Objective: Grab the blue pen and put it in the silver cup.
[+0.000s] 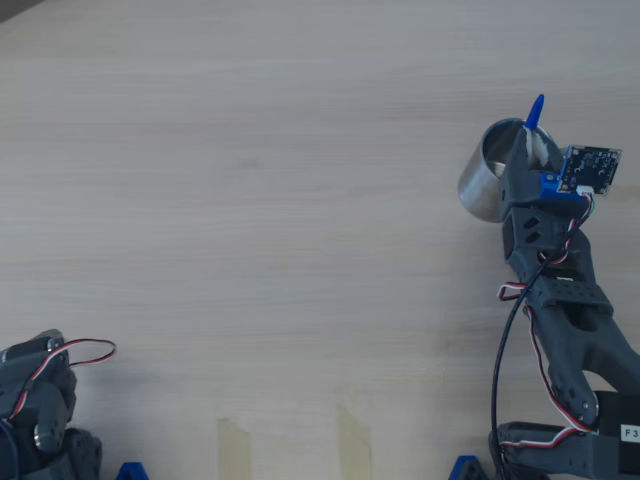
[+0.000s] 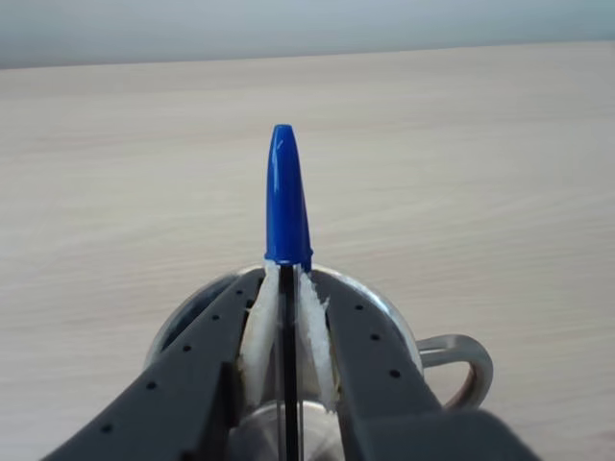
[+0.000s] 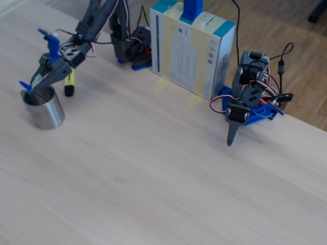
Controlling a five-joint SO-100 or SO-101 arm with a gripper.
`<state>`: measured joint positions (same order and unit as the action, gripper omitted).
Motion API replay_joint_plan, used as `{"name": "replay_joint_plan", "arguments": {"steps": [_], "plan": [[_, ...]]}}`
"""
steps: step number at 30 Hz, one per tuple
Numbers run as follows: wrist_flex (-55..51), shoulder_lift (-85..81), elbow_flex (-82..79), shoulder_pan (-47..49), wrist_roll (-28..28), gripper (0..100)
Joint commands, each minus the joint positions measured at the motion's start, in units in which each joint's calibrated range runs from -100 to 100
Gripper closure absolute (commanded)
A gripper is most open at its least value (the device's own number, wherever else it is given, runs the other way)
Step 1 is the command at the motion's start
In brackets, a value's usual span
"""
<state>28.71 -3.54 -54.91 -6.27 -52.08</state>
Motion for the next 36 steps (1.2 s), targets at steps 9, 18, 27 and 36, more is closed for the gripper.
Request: {"name": "replay_joint_plan", "arguments": {"steps": [9, 18, 27, 36], "plan": [[-0.01, -1.28, 0.9, 0.25, 0.48, 88], [-0.01, -1.53, 1.17, 0.25, 0.11, 62], [-2.76, -4.44, 1.17, 1.47, -0.77, 53], [-2.76, -4.69, 1.17, 1.56, -0.93, 53]]}}
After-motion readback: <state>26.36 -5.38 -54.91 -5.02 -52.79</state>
